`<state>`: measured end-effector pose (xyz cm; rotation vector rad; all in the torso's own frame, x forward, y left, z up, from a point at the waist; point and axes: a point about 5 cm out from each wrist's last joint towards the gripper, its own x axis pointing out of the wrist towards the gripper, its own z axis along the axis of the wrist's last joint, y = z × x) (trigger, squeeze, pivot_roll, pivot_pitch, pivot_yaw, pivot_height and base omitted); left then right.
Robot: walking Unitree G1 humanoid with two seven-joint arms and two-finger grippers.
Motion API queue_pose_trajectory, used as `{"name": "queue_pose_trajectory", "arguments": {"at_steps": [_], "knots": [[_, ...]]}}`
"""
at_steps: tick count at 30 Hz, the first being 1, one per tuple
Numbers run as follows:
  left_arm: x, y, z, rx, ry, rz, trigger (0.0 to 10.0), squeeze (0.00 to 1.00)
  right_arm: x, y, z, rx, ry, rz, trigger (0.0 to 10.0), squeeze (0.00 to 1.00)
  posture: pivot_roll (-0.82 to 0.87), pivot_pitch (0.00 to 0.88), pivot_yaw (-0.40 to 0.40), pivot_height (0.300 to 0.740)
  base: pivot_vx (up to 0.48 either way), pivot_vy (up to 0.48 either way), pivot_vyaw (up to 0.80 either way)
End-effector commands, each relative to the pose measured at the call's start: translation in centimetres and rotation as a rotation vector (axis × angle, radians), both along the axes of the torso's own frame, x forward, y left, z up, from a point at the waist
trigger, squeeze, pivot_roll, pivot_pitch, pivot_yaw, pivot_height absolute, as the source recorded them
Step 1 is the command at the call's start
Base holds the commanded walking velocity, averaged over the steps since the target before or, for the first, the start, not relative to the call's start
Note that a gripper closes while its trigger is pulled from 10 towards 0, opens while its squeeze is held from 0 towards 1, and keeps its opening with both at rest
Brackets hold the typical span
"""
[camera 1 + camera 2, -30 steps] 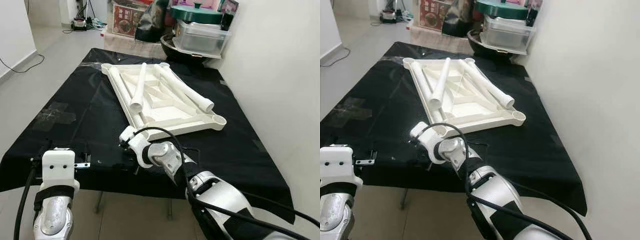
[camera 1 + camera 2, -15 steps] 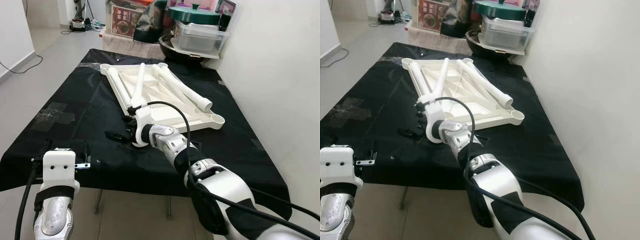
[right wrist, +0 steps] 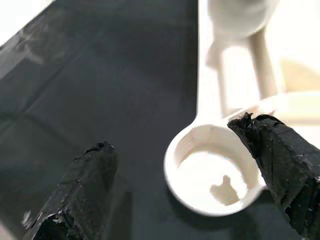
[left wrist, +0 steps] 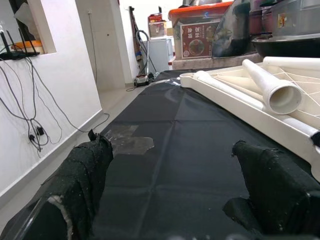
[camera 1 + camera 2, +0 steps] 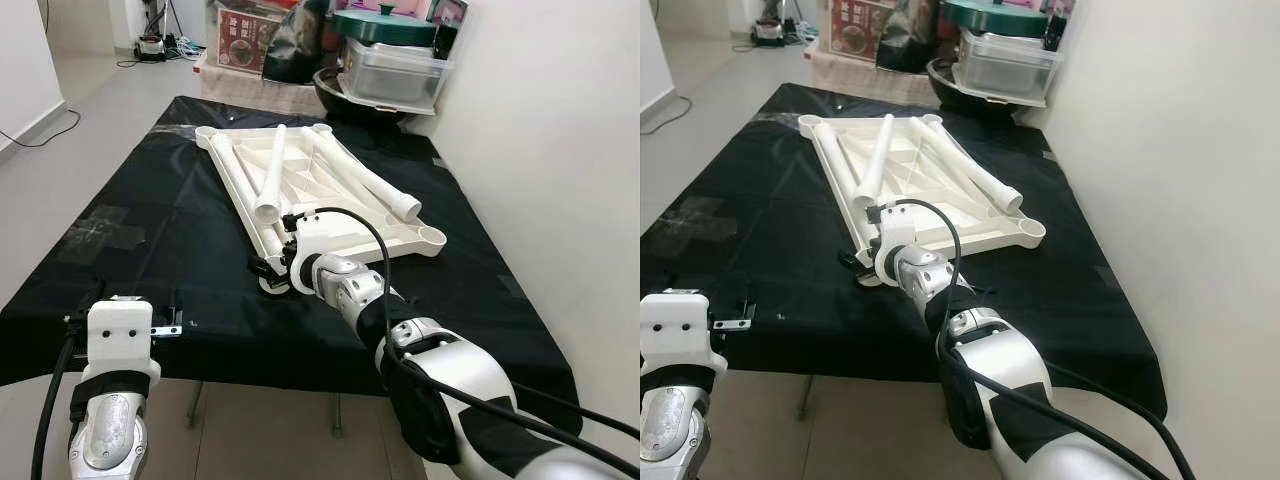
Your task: Building children table
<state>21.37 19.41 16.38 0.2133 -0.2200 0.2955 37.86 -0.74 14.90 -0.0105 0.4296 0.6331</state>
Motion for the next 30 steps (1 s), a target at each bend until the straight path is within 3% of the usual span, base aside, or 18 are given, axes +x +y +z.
{"name": "queue_pose_trajectory", "arguments": {"at_steps": [1,9,14,22,29,30], "knots": [[0.2,-0.4,-0.4,-0.006,0.013,-0.016,10.0,0.00,-0.7,0.5,-1.2,-0.015,0.056,0.041,10.0,0.00,0.25,0.000,-0.195,0.740,0.000,0.000,0.00],[0.3,-0.5,-0.5,-0.007,0.013,-0.017,10.0,0.00,-0.8,0.9,-1.1,-0.039,0.055,0.049,10.0,0.00,0.25,0.000,-0.196,0.740,0.000,0.000,0.00],[0.4,-0.6,-0.5,-0.008,0.015,-0.021,10.0,0.00,-1.4,0.4,-2.6,-0.103,0.146,0.029,10.0,0.00,0.26,0.000,-0.205,0.740,0.000,0.000,0.00],[0.4,-0.6,-0.6,-0.008,0.018,-0.020,10.0,0.00,-1.3,-0.3,-2.7,-0.125,0.183,-0.006,10.0,0.00,0.26,0.000,-0.212,0.740,0.000,0.000,0.00],[0.5,-0.8,-0.7,-0.007,0.022,-0.023,10.0,0.00,-1.6,0.0,-2.8,-0.200,0.171,0.070,10.0,0.00,0.25,0.000,-0.225,0.740,0.000,0.000,0.00],[0.6,-0.9,-0.8,-0.006,0.022,-0.025,10.0,0.00,-1.7,0.2,-2.8,-0.246,0.157,0.122,10.0,0.00,0.25,0.000,-0.227,0.740,0.000,0.000,0.00]]}}
